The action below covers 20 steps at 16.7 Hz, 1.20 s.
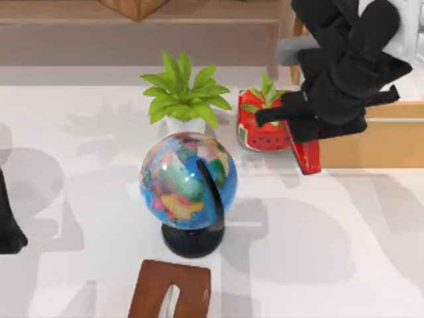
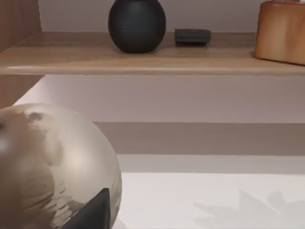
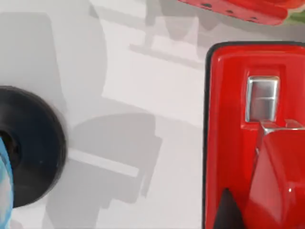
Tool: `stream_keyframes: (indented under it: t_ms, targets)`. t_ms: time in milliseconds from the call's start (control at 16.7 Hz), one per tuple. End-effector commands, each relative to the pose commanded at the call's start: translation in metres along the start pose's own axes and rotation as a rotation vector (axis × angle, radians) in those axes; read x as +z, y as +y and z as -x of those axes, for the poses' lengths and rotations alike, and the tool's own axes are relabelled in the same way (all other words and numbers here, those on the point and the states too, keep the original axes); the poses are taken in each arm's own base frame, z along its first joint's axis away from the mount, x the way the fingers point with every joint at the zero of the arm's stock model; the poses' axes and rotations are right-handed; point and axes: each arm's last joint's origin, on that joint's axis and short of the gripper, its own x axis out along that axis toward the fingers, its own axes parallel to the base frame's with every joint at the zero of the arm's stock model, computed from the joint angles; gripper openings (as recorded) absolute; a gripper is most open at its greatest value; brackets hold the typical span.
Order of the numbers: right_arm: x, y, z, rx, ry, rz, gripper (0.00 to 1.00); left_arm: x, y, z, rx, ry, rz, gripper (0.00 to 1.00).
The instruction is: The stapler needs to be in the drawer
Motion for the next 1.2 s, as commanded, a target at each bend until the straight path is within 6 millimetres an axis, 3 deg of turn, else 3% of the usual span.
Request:
stream_keyframes:
  t_ms: [240, 420, 600, 840, 1020, 1200]
  targets:
    - [0.036, -0.023, 0.04, -0.009, -0.167, -0.03, 0.0, 0.0, 0.0, 0.0, 0.0, 0.0, 0.0, 1.0]
    - [0.064, -0.061, 0.039, -0.069, -0.206, -0.098, 0.0, 0.0, 0.0, 0.0, 0.0, 0.0, 0.0, 1.0]
    - [0.084, -0.106, 0.012, -0.129, -0.162, -0.171, 0.0, 0.0, 0.0, 0.0, 0.0, 0.0, 0.0, 1.0]
    - [0.089, -0.15, -0.046, -0.162, -0.01, -0.237, 0.0, 0.0, 0.0, 0.0, 0.0, 0.0, 0.0, 1.0]
    - [0.083, -0.16, -0.08, -0.153, 0.101, -0.253, 0.0, 0.0, 0.0, 0.0, 0.0, 0.0, 0.0, 1.0]
    - [0.077, -0.159, -0.094, -0.141, 0.164, -0.253, 0.0, 0.0, 0.0, 0.0, 0.0, 0.0, 0.0, 1.0]
